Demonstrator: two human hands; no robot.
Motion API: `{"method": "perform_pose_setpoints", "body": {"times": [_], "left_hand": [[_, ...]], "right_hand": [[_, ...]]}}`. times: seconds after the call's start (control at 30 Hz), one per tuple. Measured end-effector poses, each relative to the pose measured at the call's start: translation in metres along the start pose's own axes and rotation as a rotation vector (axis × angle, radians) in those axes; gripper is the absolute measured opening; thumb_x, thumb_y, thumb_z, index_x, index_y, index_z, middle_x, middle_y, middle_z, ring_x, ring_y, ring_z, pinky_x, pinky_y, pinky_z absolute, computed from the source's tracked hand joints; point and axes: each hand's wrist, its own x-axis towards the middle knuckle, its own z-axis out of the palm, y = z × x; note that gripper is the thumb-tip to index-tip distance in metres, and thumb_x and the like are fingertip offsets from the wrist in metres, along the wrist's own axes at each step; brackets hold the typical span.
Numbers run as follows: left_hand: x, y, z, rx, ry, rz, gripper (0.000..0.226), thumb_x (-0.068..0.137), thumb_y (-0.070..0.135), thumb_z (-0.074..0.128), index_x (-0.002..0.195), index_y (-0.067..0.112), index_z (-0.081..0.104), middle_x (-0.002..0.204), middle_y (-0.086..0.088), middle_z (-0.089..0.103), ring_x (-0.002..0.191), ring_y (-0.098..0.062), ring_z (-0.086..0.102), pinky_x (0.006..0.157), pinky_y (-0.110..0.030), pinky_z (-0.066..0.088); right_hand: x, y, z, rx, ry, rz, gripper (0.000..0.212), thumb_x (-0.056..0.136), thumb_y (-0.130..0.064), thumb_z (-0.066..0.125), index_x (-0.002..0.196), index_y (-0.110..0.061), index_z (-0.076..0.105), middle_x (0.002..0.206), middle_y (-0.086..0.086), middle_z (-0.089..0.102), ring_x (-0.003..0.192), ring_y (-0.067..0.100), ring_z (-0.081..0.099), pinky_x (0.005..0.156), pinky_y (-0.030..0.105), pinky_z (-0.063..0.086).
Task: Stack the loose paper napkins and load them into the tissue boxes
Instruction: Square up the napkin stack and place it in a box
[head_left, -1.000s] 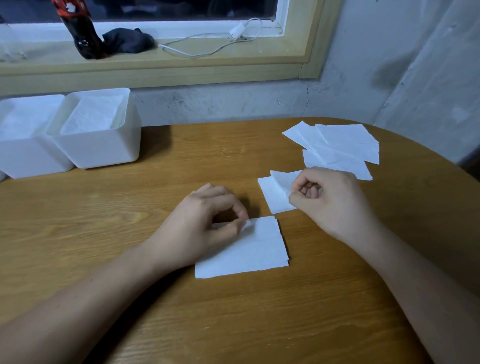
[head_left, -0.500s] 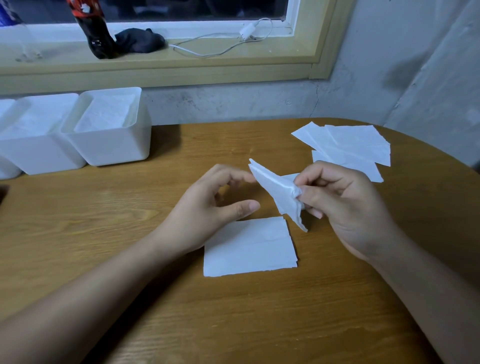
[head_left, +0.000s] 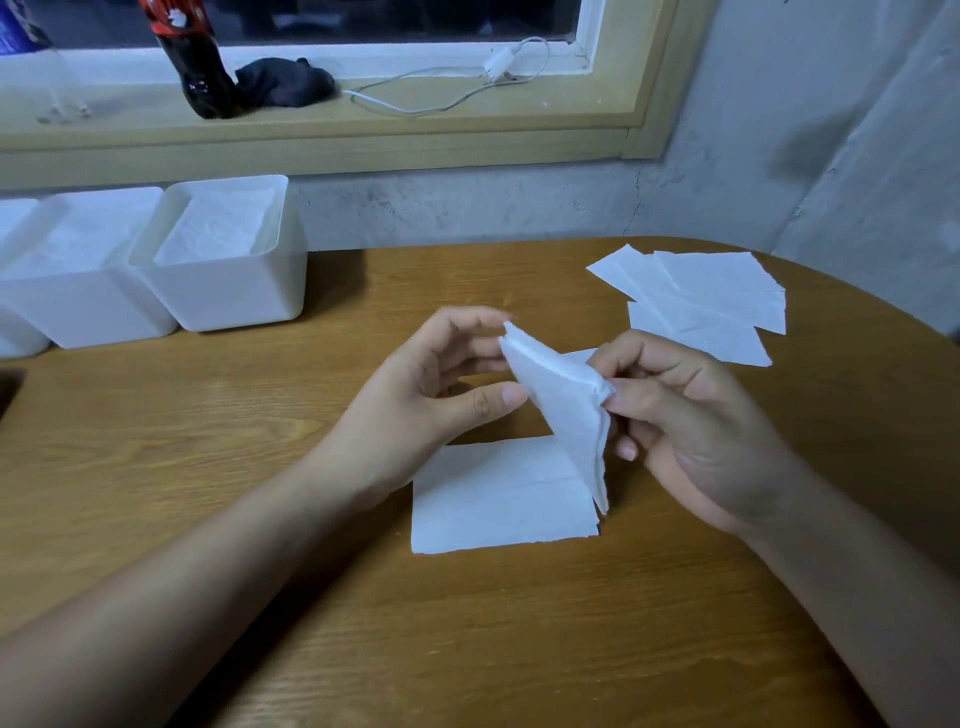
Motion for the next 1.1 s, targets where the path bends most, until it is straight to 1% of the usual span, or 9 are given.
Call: {"method": "perform_pose_setpoints", "body": {"times": [0.17, 0.3, 0.37, 0.53, 0.63, 0.73, 0.9, 1.03, 1.1], "left_hand": [[0.002, 0.005, -0.006, 0.039, 0.034, 0.010, 0.010, 0.099, 0.011, 0.074, 0.109, 0.007, 0.074, 0.113, -0.011, 0.079, 0.113, -0.027, 0.073, 0.107, -0.039, 0.056], [0.004, 0.008, -0.007, 0.071, -0.052, -0.046, 0.054, 0.092, 0.022, 0.084, 0.141, 0.024, 0.064, 0.137, 0.000, 0.071, 0.133, -0.021, 0.063, 0.116, -0.055, 0.050], [0.004, 0.004, -0.004, 0.109, -0.110, -0.077, 0.051, 0.091, 0.021, 0.086, 0.138, 0.025, 0.067, 0.137, -0.001, 0.072, 0.134, -0.024, 0.063, 0.116, -0.065, 0.045], [0.001, 0.007, -0.003, 0.081, -0.084, -0.067, 0.026, 0.097, 0.018, 0.080, 0.118, 0.005, 0.071, 0.119, -0.023, 0.071, 0.118, -0.041, 0.067, 0.107, -0.066, 0.051], [0.002, 0.016, -0.008, 0.101, -0.057, -0.004, 0.017, 0.096, 0.021, 0.080, 0.104, 0.009, 0.072, 0.109, -0.027, 0.065, 0.096, -0.041, 0.062, 0.087, -0.056, 0.049], [0.002, 0.025, -0.013, 0.138, -0.070, 0.052, 0.012, 0.094, 0.021, 0.080, 0.098, 0.012, 0.074, 0.102, -0.029, 0.056, 0.090, -0.047, 0.050, 0.082, -0.046, 0.040], [0.000, 0.033, -0.015, 0.090, -0.119, 0.084, 0.013, 0.093, 0.023, 0.080, 0.101, 0.013, 0.077, 0.099, -0.031, 0.062, 0.091, -0.051, 0.052, 0.083, -0.044, 0.045], [-0.002, 0.035, -0.014, 0.090, -0.146, 0.067, 0.011, 0.093, 0.024, 0.083, 0.104, 0.021, 0.082, 0.101, -0.029, 0.068, 0.097, -0.058, 0.057, 0.085, -0.063, 0.051], [-0.003, 0.036, -0.013, 0.104, -0.148, 0.056, 0.011, 0.095, 0.022, 0.082, 0.105, 0.022, 0.082, 0.099, -0.030, 0.069, 0.095, -0.060, 0.059, 0.082, -0.066, 0.050]], "right_hand": [[0.001, 0.001, -0.002, -0.019, 0.024, 0.009, 0.011, 0.084, -0.027, 0.071, 0.085, -0.017, 0.074, 0.078, 0.006, 0.062, 0.068, 0.013, 0.053, 0.055, 0.026, 0.041], [0.001, 0.001, -0.003, 0.002, 0.005, 0.019, 0.006, 0.088, -0.019, 0.071, 0.087, -0.013, 0.073, 0.078, 0.010, 0.062, 0.067, 0.014, 0.053, 0.055, 0.026, 0.041], [0.001, 0.001, 0.000, -0.016, -0.006, 0.024, 0.006, 0.090, -0.017, 0.071, 0.088, -0.012, 0.073, 0.079, 0.010, 0.062, 0.068, 0.014, 0.053, 0.055, 0.025, 0.041], [0.001, 0.001, 0.000, -0.032, -0.013, 0.030, 0.017, 0.085, -0.030, 0.072, 0.089, -0.013, 0.074, 0.080, 0.006, 0.064, 0.069, 0.014, 0.053, 0.056, 0.026, 0.042], [0.000, 0.001, -0.001, -0.077, -0.031, 0.018, 0.013, 0.088, -0.028, 0.073, 0.090, -0.015, 0.075, 0.083, 0.008, 0.066, 0.072, 0.016, 0.055, 0.058, 0.027, 0.043], [0.000, 0.000, -0.002, -0.177, -0.009, -0.003, 0.013, 0.098, -0.022, 0.066, 0.096, -0.018, 0.078, 0.091, 0.004, 0.072, 0.083, 0.014, 0.062, 0.069, 0.029, 0.049], [0.003, 0.003, -0.002, -0.573, 0.046, 0.015, 0.028, 0.107, -0.041, 0.058, 0.132, -0.037, 0.069, 0.133, -0.018, 0.068, 0.130, 0.006, 0.060, 0.111, 0.039, 0.048], [0.002, 0.006, 0.000, -0.513, -0.147, 0.161, 0.040, 0.106, -0.028, 0.054, 0.142, -0.044, 0.060, 0.144, -0.028, 0.060, 0.141, -0.007, 0.048, 0.115, 0.028, 0.038], [0.003, 0.006, 0.001, -0.437, -0.226, 0.167, 0.050, 0.099, -0.019, 0.051, 0.144, -0.039, 0.059, 0.146, -0.022, 0.061, 0.143, -0.002, 0.048, 0.115, 0.029, 0.040]]}}
